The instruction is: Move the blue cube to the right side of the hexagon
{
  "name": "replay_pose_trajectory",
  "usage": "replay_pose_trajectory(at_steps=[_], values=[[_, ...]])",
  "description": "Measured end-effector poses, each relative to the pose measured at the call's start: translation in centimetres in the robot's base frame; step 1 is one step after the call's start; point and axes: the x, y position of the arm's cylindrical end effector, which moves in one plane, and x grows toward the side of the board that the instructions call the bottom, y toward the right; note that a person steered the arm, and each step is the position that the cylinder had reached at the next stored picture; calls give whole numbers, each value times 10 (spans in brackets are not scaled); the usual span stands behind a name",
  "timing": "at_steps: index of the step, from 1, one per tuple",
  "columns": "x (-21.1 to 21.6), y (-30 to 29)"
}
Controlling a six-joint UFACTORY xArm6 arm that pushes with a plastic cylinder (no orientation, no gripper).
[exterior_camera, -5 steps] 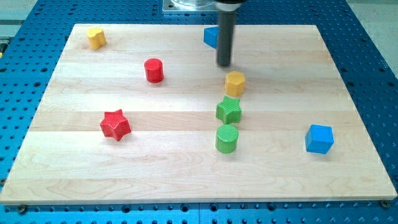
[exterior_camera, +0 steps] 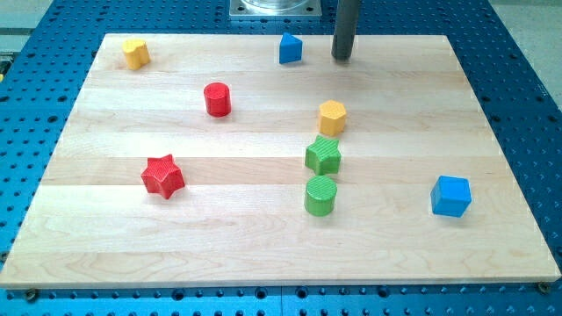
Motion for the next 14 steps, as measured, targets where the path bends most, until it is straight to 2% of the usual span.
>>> replay_pose_trajectory(at_steps=[1,2,3,5,6,7,8,9,10,11,12,13,14], values=[[-14,-49],[-1,-76],[4,-44],[50,122],[117,164],[204,180],[278,173],[332,151],[356,132],[344,95],[316,134],[240,97],[239,65]])
